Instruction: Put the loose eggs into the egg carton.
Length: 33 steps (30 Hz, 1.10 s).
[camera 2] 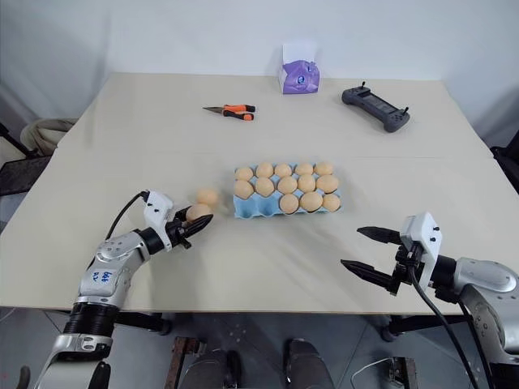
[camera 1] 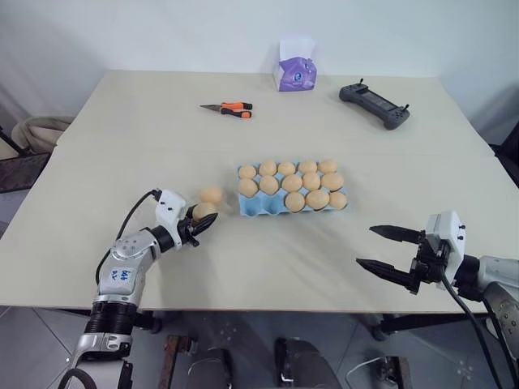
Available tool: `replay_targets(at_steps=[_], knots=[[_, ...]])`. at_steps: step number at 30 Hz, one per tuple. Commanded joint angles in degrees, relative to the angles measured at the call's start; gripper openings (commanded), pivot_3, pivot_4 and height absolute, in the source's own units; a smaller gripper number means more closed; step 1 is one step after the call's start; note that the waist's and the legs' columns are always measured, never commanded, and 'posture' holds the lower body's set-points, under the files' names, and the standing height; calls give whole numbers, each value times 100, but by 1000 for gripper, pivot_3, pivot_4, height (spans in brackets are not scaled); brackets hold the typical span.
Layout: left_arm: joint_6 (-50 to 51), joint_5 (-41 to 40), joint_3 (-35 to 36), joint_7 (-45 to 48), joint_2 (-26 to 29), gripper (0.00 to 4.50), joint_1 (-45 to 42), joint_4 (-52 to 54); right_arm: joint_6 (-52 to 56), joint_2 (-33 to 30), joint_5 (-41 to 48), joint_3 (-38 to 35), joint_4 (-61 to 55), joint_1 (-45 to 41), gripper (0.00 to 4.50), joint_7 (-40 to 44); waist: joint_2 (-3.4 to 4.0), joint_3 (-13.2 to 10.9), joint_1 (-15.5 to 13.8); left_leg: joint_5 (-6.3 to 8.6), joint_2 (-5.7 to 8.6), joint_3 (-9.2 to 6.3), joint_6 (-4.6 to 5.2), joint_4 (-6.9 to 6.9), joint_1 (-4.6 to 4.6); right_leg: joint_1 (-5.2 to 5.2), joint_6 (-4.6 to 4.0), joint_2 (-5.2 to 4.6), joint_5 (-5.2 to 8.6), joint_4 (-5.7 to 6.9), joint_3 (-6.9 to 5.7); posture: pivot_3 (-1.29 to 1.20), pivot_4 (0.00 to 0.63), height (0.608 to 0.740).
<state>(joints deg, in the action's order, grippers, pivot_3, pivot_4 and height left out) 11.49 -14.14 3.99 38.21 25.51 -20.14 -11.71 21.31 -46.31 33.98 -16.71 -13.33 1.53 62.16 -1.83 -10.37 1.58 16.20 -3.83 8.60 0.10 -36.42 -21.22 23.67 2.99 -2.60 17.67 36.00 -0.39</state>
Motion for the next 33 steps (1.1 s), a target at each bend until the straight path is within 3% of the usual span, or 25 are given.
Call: replay_targets(at_steps=[1, 7, 21, 32, 33], knots=[[402, -565, 218, 446, 282, 1621, 121, 1002, -51, -55, 90, -272, -168, 50, 4500, -21, 0, 0, -4, 0, 0, 0, 0, 1, 0, 0, 0, 0, 0, 0, 0, 0, 150, 740], [709, -670, 25, 552, 373, 1621, -181, 1504, -69, -10, 56, -257, -165, 47, 4500, -73, 1, 0, -24, -3, 2, -2, -1, -1, 2, -5, 0, -2, 0, 1, -1, 0, 150, 740], [-263, 125, -944, 136, -1246, 1621, -1607, -296, -93, 165, 66, -381, -476, 380, 4500, -370, 0, 0, -142, -9, 7, 0, 3, -12, -3, -3, 14, 11, -8, -2, 7, 0, 150, 740], [-905, 328, -1028, 332, -1541, 1621, -2040, -1283, -101, 215, 93, -452, -642, 589, 4500, -515, 0, -1, -142, -5, 9, 2, 11, -26, -6, -5, 21, 9, -12, -1, 13, 0, 150, 740], [-814, 233, -1008, 457, -1560, 1950, -2076, -1329, -98, 217, 97, -452, -647, 595, 4500, -525, 0, -1, -143, -5, 9, 2, 11, -28, -7, -6, 21, 8, -12, -1, 13, 0, 150, 740]])
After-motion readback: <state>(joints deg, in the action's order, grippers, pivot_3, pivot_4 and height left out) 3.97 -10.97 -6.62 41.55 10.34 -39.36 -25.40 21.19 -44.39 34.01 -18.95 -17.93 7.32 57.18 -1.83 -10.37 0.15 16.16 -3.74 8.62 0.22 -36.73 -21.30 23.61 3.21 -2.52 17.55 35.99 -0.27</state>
